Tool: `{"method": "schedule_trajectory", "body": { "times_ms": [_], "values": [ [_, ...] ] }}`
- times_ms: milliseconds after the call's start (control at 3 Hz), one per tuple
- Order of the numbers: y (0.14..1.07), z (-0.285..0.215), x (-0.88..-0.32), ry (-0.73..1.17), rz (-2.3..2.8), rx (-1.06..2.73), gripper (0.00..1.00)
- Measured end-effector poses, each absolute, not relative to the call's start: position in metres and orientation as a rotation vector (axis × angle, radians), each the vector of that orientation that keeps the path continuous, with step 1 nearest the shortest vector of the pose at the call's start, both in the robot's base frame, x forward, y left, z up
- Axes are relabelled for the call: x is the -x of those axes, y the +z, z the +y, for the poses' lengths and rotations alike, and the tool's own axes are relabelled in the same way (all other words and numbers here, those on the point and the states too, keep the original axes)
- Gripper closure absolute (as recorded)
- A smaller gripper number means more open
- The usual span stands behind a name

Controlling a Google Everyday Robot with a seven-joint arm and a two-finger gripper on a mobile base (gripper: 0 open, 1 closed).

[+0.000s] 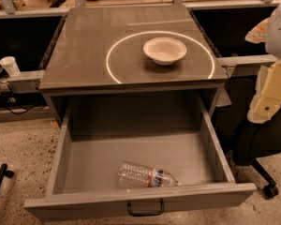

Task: Pick water bottle from top drawer and place on counter

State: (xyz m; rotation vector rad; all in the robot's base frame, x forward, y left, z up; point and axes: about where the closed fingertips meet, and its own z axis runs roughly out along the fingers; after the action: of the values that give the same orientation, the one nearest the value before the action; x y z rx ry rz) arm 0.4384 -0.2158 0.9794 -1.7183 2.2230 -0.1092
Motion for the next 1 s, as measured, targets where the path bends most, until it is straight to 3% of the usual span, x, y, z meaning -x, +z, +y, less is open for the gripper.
{"method": "schedule_trajectory", "body": {
  "times_ms": [333,1000],
  "values": [
    [0.979,-0.216,-0.438,-0.109,2.223,1.718,0.0],
    [0.927,-0.12,-0.434,0.015,2.174,1.869,0.0]
  ]
}}
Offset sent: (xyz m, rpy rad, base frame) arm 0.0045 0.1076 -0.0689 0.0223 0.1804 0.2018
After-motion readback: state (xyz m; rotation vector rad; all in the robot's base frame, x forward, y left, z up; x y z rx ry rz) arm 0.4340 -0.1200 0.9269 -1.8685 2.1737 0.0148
